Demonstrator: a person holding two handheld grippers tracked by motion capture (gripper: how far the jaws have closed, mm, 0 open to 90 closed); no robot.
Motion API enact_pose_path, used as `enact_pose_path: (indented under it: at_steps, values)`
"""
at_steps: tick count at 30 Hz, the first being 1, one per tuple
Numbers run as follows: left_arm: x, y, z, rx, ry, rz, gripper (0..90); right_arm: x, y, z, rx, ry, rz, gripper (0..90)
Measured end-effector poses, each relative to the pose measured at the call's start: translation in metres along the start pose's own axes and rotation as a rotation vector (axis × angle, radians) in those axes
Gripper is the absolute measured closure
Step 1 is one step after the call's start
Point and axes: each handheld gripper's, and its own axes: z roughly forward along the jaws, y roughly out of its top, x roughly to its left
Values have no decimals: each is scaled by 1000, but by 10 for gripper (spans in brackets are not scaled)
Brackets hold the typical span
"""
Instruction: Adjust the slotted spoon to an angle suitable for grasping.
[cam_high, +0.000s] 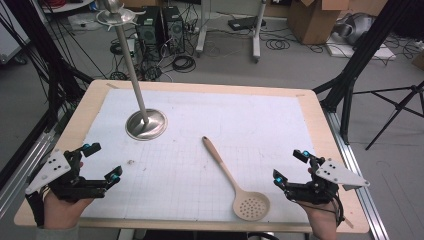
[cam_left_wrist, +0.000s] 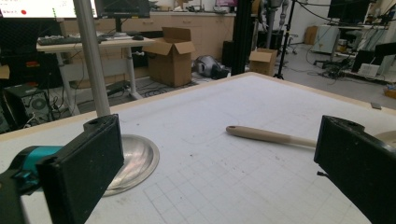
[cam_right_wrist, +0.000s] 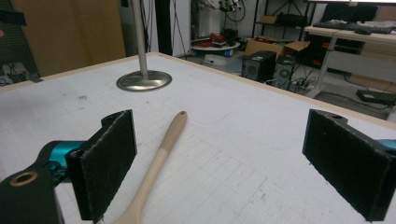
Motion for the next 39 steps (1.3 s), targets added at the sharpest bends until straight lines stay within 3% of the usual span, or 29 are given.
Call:
enact_pose_path:
  at_steps: [27,34,39]
  values:
    - [-5,-1,3,5,-29,-9,18,6,-1,11,27,37,4,91]
    - [-4,-1,2,-5,-29,-15,18,7,-1,14,48,8,25,92]
    - [-5,0,1,-8,-30,-16,18,11,5,21,45,45,17,154]
